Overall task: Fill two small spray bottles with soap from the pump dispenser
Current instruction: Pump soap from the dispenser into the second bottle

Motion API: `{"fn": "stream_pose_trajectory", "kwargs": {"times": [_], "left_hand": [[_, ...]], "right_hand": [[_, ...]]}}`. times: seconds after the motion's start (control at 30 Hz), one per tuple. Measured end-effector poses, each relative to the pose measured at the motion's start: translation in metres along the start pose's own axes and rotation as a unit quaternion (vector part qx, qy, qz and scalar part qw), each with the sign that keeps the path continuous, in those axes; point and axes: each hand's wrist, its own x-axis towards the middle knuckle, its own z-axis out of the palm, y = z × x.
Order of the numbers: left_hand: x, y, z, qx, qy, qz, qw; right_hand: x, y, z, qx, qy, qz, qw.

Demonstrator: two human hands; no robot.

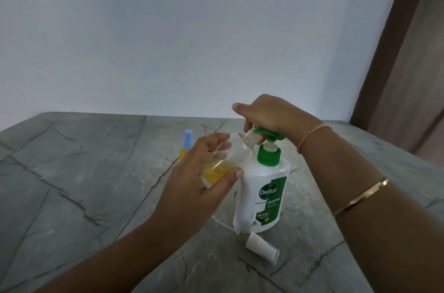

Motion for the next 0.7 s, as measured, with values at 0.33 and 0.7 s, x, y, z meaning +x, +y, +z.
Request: {"fn": "stream_pose_trajectory", "kwargs": {"times": [0.33,0.7], "left_hand": [[0.0,0.001,-0.002,-0.025,-0.003,-0.004,1.0],[0.0,0.001,-0.001,-0.019,0.003,-0.01,1.0]], "right_hand": [[-0.008,0.005,0.002,0.032,-0.073,0.063,0.995],[0.011,0.008,0.006,-0.059,0.058,-0.005,0.997]]}}
